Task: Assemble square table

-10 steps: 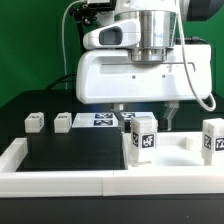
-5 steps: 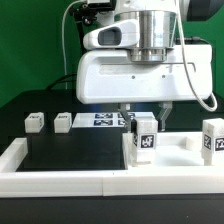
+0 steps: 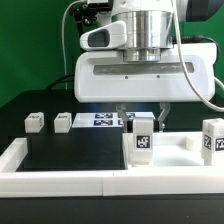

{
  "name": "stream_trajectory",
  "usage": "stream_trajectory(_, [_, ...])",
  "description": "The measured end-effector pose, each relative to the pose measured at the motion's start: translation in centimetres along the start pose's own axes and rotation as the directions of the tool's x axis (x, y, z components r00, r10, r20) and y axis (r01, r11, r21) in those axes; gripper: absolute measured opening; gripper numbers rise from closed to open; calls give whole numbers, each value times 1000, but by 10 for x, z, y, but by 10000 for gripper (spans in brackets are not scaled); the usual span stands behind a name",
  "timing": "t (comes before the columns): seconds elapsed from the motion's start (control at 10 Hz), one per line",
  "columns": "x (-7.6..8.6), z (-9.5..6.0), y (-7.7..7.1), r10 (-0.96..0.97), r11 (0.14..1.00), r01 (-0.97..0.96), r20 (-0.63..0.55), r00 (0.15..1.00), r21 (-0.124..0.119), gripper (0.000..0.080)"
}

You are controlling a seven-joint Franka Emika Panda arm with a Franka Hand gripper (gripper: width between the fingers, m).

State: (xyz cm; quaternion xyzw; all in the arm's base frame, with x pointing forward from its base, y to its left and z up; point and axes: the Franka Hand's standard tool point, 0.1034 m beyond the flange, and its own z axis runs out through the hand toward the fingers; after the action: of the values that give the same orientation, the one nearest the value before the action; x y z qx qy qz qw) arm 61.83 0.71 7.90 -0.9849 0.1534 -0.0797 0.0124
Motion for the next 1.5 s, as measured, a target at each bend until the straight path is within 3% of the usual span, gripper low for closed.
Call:
stream_trajectory(0.3, [0, 1, 1, 282, 959, -282, -1, 959, -3, 291])
stream_trajectory(0.6, [-2, 2, -1, 620, 784, -620, -17, 785, -16, 292])
stream_trajectory(0.7, [-2, 1, -1, 672, 739, -673, -29, 740, -22, 292])
stream_trajectory(0.9, [-1, 1, 2, 758, 652, -759, -10, 652, -11, 294])
stream_trajectory(1.1, [-2, 2, 2, 775, 631, -776, -9, 631, -11, 293])
stream_trajectory(1.2, [-2, 2, 2, 751, 660, -751, -9, 660, -12, 476])
stream_trajectory(1.3, [-1, 1, 3, 728, 686, -728, -9, 686, -12, 588])
stream_trajectory(1.4, [-2, 1, 2, 690, 723, -690, -9, 723, -13, 588])
stream_trajectory(1.5, [-2, 2, 1, 589, 808, -589, -8, 808, -15, 637])
